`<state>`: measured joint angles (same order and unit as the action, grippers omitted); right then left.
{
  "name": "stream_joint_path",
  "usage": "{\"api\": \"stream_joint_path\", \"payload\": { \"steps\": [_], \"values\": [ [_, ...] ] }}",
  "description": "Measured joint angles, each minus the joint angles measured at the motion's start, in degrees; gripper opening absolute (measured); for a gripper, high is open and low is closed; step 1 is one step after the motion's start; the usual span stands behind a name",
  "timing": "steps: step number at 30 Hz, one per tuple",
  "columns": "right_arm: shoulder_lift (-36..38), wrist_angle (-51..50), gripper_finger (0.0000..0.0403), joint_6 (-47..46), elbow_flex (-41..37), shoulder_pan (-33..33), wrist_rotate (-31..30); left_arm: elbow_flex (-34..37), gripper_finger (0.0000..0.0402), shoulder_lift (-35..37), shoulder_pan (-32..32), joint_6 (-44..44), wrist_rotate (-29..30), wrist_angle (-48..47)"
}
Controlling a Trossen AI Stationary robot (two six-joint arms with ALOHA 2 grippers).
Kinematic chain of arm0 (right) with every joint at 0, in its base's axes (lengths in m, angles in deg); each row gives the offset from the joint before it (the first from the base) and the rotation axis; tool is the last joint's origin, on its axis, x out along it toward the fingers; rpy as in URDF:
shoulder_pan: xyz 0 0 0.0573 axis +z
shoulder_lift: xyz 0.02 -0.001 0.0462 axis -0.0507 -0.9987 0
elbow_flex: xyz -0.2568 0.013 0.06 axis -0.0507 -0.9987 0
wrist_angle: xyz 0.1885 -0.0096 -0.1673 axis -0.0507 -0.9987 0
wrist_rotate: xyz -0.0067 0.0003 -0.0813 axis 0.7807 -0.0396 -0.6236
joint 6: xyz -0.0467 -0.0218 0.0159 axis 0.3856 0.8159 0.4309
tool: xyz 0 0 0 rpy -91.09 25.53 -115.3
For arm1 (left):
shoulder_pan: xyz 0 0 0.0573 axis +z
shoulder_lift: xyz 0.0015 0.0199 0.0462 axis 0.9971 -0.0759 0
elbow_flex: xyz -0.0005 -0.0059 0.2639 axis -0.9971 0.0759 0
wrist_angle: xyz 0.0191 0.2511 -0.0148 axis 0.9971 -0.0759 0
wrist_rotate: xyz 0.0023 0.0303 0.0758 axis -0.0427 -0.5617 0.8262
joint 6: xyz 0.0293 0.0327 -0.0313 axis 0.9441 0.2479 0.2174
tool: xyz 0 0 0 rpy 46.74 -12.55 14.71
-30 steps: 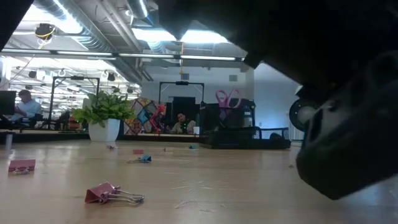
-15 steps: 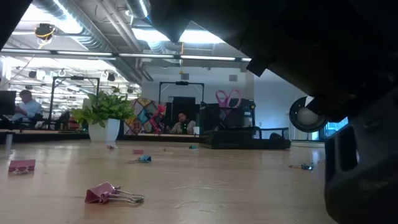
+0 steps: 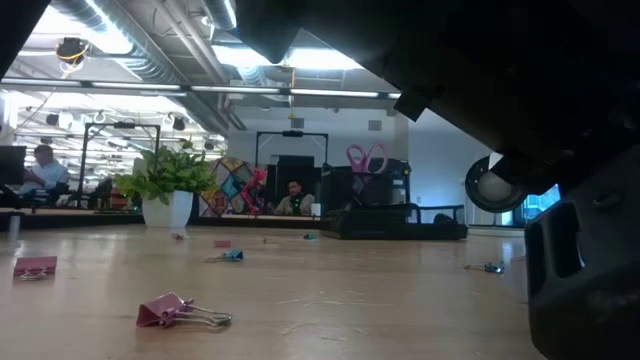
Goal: Pick and place office supplies into organizer
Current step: Put the light blue sticky note into the black desk organizer
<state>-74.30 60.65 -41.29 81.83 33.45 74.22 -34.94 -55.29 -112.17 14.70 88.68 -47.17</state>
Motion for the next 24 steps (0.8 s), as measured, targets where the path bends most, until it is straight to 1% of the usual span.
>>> {"api": "stream_joint_path", "payload": {
  "steps": [11, 15, 17, 20, 24],
  "values": [
    [0.09, 1.72, 0.0136, 0.18, 0.02, 0.07, 0.13, 0.02, 0.0086, -0.03, 0.40, -0.69, 0.55, -0.50],
    [0.30, 3.76, 0.0136, 0.09, 0.30, -0.01, -1.35, -0.07, 0.0086, -0.22, 1.29, -1.24, 0.36, -1.96],
    [0.28, 5.04, 0.0136, 0.09, 0.25, 0.00, -2.61, -0.11, 0.0086, -0.22, 1.47, -1.27, -0.40, -3.00],
    [0.26, 4.57, 0.0136, 0.23, 0.24, 0.00, -2.73, -0.09, 0.0086, -0.22, 1.60, -1.52, -2.02, -3.34],
    [0.24, 4.35, 0.0136, 0.64, 0.24, 0.08, -2.49, -0.09, 0.0087, -0.15, 0.99, 0.86, -2.56, -3.77]
  ]
}}
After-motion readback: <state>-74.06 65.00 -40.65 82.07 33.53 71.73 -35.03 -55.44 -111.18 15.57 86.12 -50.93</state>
